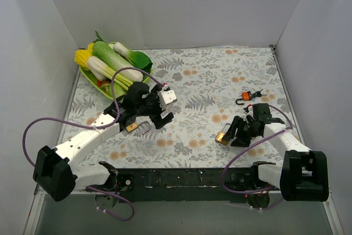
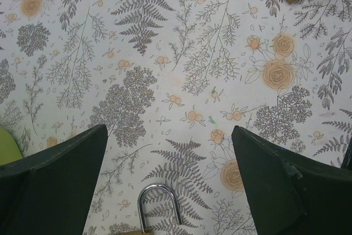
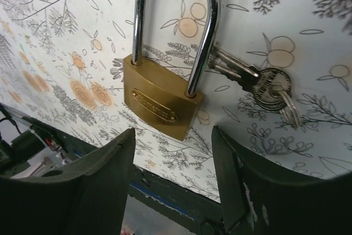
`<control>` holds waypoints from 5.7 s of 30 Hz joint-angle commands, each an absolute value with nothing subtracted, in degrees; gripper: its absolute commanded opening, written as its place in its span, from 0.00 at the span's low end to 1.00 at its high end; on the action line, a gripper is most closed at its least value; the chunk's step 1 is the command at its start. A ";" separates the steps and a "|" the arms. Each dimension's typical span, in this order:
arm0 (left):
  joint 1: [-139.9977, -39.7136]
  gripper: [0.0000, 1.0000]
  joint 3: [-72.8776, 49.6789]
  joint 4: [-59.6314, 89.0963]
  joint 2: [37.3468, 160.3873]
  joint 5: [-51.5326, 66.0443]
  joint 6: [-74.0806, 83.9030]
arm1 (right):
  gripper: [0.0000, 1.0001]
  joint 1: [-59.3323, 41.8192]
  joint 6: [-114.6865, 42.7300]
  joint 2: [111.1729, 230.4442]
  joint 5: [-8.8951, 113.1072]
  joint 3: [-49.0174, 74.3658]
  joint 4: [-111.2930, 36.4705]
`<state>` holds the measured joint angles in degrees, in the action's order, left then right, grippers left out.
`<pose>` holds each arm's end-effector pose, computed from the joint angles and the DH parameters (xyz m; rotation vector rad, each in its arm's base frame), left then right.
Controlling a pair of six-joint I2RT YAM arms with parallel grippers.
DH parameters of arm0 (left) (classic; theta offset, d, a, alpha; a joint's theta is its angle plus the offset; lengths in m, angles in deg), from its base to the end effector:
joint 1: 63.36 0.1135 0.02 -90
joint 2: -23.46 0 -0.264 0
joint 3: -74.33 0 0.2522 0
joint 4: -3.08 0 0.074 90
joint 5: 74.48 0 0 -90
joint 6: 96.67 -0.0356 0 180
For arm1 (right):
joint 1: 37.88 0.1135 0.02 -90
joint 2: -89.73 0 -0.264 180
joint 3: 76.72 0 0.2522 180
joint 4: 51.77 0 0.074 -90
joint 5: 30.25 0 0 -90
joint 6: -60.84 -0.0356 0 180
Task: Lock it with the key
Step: Place the lock at the center of the board, then move the lock to the center of the board, then pick up the lock from the center of the board.
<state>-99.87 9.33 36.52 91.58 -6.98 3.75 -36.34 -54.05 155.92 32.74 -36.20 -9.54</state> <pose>0.2003 -0.1652 0.2811 0.7388 2.1750 -0.8752 0.1800 0.0210 0.1478 0.4340 2.7433 0.7725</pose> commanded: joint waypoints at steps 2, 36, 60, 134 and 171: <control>-98.86 0.98 8.01 39.25 88.59 -4.43 6.42 | 0.67 -36.39 -47.19 155.82 39.96 -29.93 -1.28; -95.09 0.98 -6.32 57.97 99.75 -11.99 17.85 | 0.72 -12.75 -0.60 171.64 44.37 -11.98 5.85; -82.17 0.98 -8.51 62.89 101.86 -22.18 17.94 | 0.45 -3.08 1.07 179.73 49.81 -13.65 3.83; -81.81 0.00 -8.14 58.06 114.95 -9.87 28.11 | 0.98 -27.25 -27.14 164.70 25.65 2.52 -10.58; -94.38 0.00 -24.86 44.35 122.08 -7.68 109.96 | 0.98 -5.10 -62.74 170.50 49.72 -4.34 -43.37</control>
<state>-93.73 -23.81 48.10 124.34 -4.06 105.25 -5.66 -60.39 169.49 45.27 -8.20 -39.63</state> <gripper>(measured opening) 0.642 0.982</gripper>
